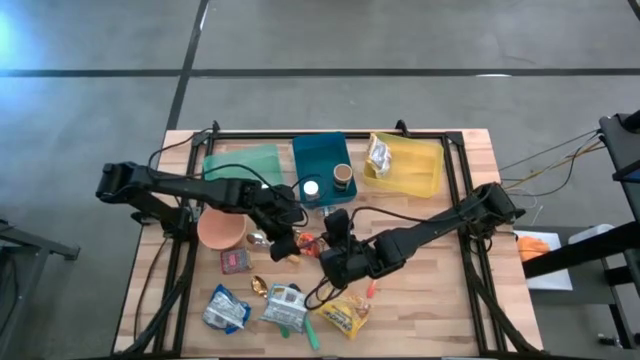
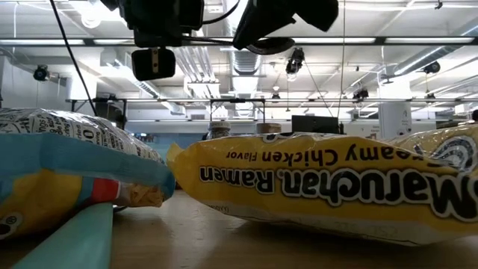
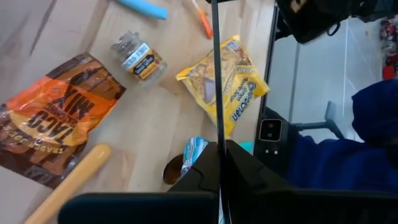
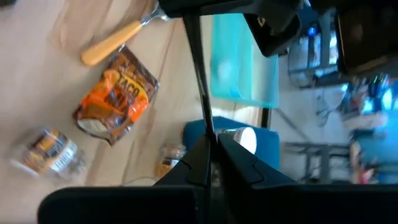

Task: Pick & Place Food Item
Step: Put the black spoon into the green bin

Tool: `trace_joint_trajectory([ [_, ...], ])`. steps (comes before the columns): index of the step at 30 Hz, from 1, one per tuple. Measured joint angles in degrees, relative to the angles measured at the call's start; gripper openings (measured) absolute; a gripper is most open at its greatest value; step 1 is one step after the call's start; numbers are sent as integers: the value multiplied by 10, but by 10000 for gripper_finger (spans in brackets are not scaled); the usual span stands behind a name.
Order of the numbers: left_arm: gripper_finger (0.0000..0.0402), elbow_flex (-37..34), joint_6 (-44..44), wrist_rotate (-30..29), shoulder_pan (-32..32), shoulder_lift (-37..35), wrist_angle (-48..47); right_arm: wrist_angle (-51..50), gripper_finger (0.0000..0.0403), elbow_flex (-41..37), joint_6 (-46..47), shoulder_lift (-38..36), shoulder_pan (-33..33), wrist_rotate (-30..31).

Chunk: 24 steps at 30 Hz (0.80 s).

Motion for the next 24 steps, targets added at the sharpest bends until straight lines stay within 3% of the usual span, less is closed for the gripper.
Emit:
trace_joint_trajectory([
  [5,1,0,3,-12,4,-16,-7,6,46,0,101,-4,-1,0],
  [16,0,3,10,-56,26,-68,-67,4,242,20,185,-3,11,-5],
  [24,0,3,41,-133,61,-98,-194,1,288,49,238,-3,53,-6],
])
